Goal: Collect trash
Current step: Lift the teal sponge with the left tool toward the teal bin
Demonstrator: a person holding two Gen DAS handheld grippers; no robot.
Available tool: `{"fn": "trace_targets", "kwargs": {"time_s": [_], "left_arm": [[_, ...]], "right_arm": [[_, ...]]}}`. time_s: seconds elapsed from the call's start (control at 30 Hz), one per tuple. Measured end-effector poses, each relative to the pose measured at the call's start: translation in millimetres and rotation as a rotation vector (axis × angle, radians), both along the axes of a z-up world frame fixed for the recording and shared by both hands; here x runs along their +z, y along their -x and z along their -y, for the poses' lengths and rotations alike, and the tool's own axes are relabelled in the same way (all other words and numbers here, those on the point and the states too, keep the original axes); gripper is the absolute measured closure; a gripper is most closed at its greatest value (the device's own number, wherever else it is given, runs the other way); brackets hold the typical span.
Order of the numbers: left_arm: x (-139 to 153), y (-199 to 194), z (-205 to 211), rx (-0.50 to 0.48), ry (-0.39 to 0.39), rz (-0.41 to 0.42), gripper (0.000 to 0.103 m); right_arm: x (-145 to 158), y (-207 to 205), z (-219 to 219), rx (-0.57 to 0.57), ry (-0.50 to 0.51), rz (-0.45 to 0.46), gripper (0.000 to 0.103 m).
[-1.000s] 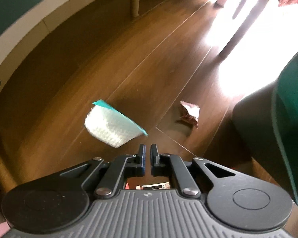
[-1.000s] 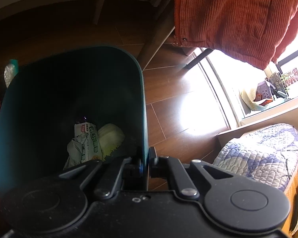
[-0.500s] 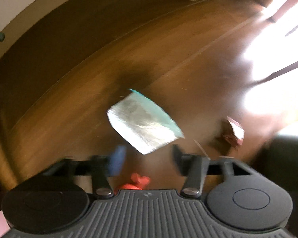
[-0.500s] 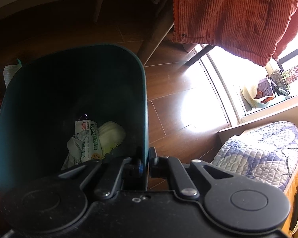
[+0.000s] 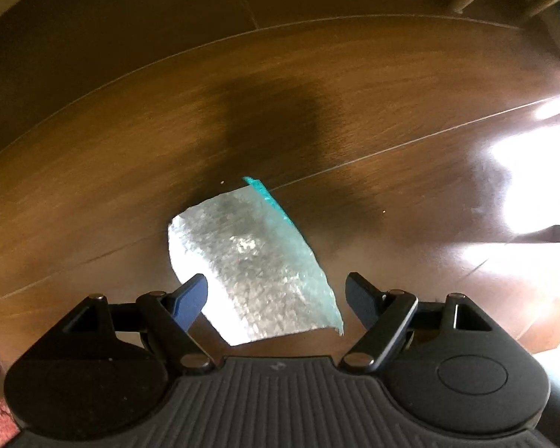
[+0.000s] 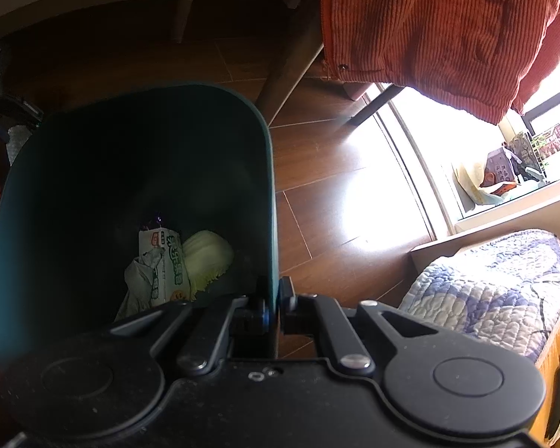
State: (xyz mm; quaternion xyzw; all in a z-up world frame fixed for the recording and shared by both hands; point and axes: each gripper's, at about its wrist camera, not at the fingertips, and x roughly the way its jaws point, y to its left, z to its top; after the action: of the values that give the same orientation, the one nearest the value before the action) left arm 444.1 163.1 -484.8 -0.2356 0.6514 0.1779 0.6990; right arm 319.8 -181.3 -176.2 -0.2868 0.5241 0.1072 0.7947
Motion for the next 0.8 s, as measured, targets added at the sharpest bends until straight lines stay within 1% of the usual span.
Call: {"fn": "trace_targets", "kwargs": {"time_s": [0.07,0.13,0.23,0.4,0.53,0.57,0.63,0.67,0.7,0.73,0.77,0.8], "left_arm": [[-5,-6,5,-0.002,-0.026,-0.017,0.022],[-12,-9,7,0.014,-0.031,-0.04,0.022],[-24,-12,6,0.039,-0.051,-0.094,0.022],[-38,-3,1,0.07,-0.072,-0.165,0.022],[-45,9,-6,0.108,-0.035,-0.172,0.022],[-45,12,-7,0.116,-0.025,-0.169,0.024],[-45,13,-7,0.113,-0.019,-0.151,0.035],[-43,13,-6,0.105,-0.026,-0.141,0.046],[-41,13,-5,0.096,-0.031,-0.135,0.062],[-40,13,-5,0.091,-0.033,-0.134,0.072],[-38,13,-5,0.092,-0.033,-0.139,0.086],[-37,13,-6,0.093,-0.032,-0.142,0.095]], "right_arm": [[0,1,0,0.001,-0.003,0.004,0.098],[1,1,1,0.001,-0.004,0.006,0.098],[1,1,2,0.002,-0.005,0.002,0.098],[1,1,2,0.003,-0.006,0.003,0.098],[2,1,3,-0.003,-0.014,0.004,0.098],[1,1,4,-0.004,-0.013,0.004,0.098],[1,0,6,-0.011,-0.014,0.001,0.098],[0,0,7,-0.013,-0.013,0.0,0.098],[-1,-1,7,-0.015,-0.012,0.0,0.098],[-2,-1,8,-0.016,-0.01,0.0,0.098],[-2,-1,9,-0.018,-0.011,0.001,0.098],[-1,-1,8,-0.02,-0.013,0.003,0.098]]}}
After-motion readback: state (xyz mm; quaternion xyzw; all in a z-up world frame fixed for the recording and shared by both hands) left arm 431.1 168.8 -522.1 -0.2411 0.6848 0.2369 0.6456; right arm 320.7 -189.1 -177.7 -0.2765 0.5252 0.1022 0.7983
